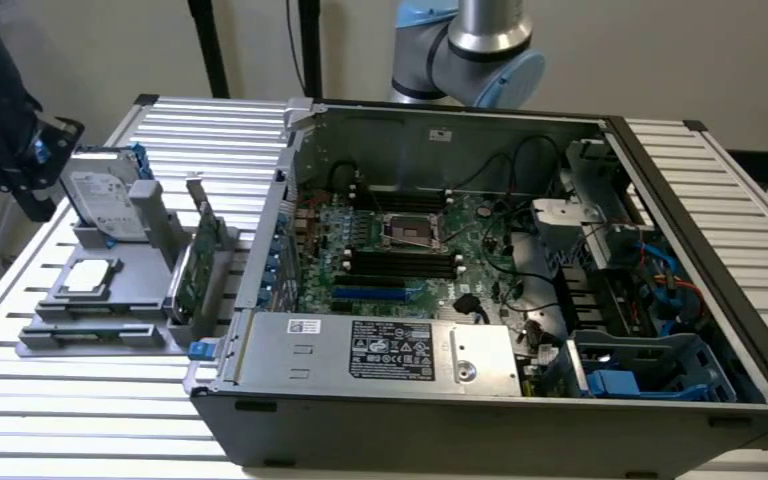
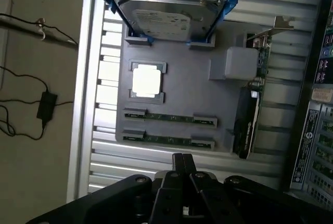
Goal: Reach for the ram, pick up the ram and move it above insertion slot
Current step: 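Reach for the ram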
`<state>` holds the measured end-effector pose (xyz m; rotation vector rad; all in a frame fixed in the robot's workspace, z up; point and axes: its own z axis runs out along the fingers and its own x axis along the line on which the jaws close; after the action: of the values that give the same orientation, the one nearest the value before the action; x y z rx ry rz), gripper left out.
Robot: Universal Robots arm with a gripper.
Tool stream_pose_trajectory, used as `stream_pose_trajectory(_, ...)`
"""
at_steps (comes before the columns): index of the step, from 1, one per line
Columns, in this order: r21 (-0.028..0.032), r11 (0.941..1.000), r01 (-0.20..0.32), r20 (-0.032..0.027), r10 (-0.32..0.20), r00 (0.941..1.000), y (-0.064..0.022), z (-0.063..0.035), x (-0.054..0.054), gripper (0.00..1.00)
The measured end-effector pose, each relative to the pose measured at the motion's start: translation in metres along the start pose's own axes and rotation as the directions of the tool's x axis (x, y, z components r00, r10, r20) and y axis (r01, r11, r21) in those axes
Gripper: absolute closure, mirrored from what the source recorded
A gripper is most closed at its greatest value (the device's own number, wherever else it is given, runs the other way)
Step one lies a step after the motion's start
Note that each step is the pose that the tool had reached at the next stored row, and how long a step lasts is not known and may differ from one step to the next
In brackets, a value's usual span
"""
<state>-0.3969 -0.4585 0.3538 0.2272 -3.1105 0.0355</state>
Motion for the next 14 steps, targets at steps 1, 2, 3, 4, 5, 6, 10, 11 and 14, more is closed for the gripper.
stream_pose_trajectory(1, 0.0004, 0.9998, 0.02, 0.0005, -0.02, 0.9998, 0.0, 0.0002, 0.0001, 0.89)
stream_pose_trajectory(2, 0.0009, 0.9993, 0.038, 0.0009, -0.038, 0.9993, 0.0, 0.0003, 0.0001, 0.89)
stream_pose_trajectory(3, 0.0013, 0.9985, 0.055, 0.0012, -0.056, 0.9985, 0.0, 0.0004, 0.0001, 0.89)
stream_pose_trajectory(4, 0.0018, 0.9973, 0.074, 0.0016, -0.074, 0.9973, 0.0, 0.0005, 0.0, 0.89)
stream_pose_trajectory(5, 0.0023, 0.9958, 0.091, 0.0019, -0.091, 0.9958, 0.0, 0.0006, 0.0001, 0.89)
stream_pose_trajectory(6, 0.0027, 0.994, 0.109, 0.0023, -0.109, 0.994, 0.0, 0.0006, 0.0001, 0.89)
stream_pose_trajectory(10, 0.0047, 0.9834, 0.181, 0.0036, -0.181, 0.9834, 0.0001, 0.0009, 0.0001, 0.89)
stream_pose_trajectory(11, 0.0052, 0.9798, 0.2, 0.0039, -0.2, 0.9798, 0.0, 0.0009, 0.0, 0.89)
stream_pose_trajectory(14, 0.0067, 0.9678, 0.252, 0.0047, -0.252, 0.9678, 0.0001, 0.0011, 0.0, 0.89)
